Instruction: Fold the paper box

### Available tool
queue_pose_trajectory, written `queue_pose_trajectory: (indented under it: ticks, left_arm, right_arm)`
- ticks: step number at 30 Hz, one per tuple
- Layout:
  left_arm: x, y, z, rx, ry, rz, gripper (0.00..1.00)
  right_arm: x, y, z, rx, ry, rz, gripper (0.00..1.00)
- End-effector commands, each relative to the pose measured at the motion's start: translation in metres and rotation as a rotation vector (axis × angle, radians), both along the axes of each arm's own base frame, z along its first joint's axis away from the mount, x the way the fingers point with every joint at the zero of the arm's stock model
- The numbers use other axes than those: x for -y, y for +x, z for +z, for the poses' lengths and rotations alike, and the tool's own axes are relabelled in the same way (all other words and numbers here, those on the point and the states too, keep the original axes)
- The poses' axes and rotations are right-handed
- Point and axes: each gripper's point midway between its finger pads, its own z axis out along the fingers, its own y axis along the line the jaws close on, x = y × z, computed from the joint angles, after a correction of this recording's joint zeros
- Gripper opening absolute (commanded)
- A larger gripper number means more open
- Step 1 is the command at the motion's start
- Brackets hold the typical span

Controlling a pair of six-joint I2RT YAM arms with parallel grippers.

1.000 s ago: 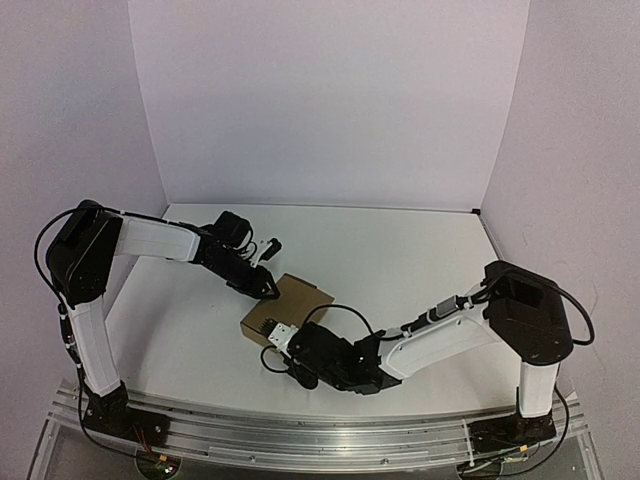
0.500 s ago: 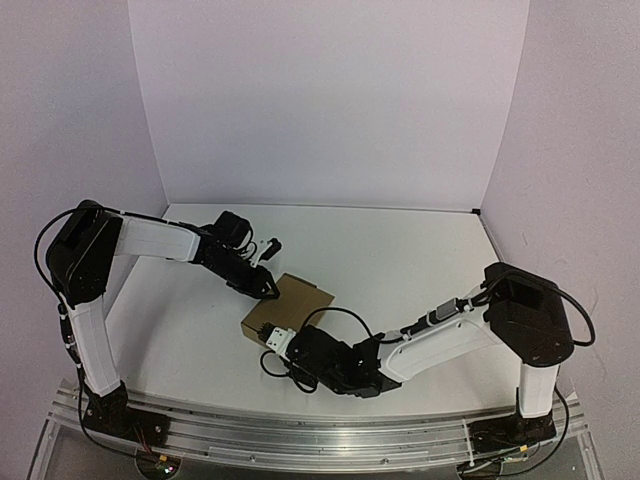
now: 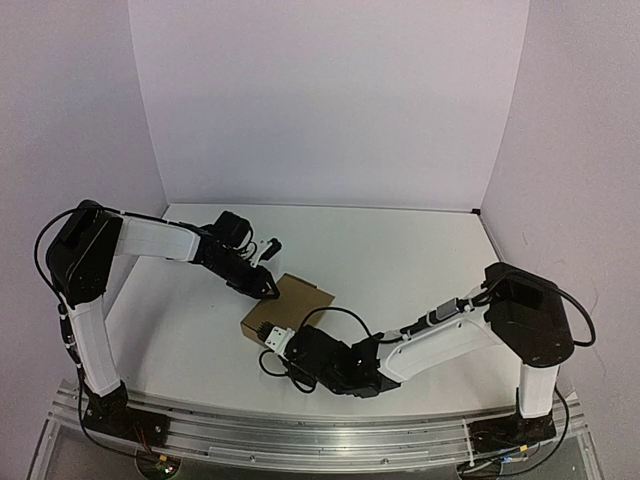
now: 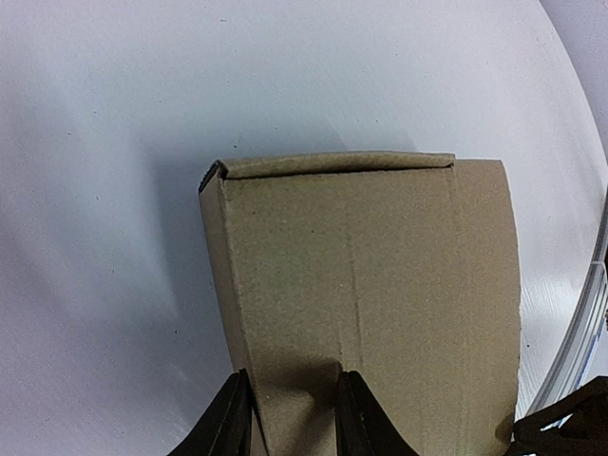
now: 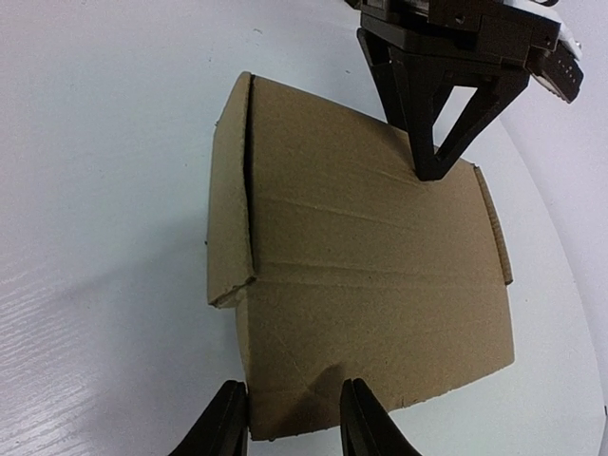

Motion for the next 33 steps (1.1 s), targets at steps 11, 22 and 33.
queue_pose_trajectory:
  ticks: [11,22,33]
  left_arm:
    - [-0.017,-0.027,-0.032,-0.107,0.095,-0.006,0.3]
    - [-0.017,-0.027,-0.032,-0.105,0.095,-0.006,0.3]
    - [-0.017,-0.027,-0.032,-0.105,0.095,-0.006,0.3]
  right_arm:
    - [-0.009,-0.001,0.008,-0.039,0.076,-0.015,0.34]
    - [-0.015,0.006,0.008,-0.009,0.065,-0.031,0.34]
    - [-0.021,0.007,-0.001,-0.019,0.067,-0.035,0.33]
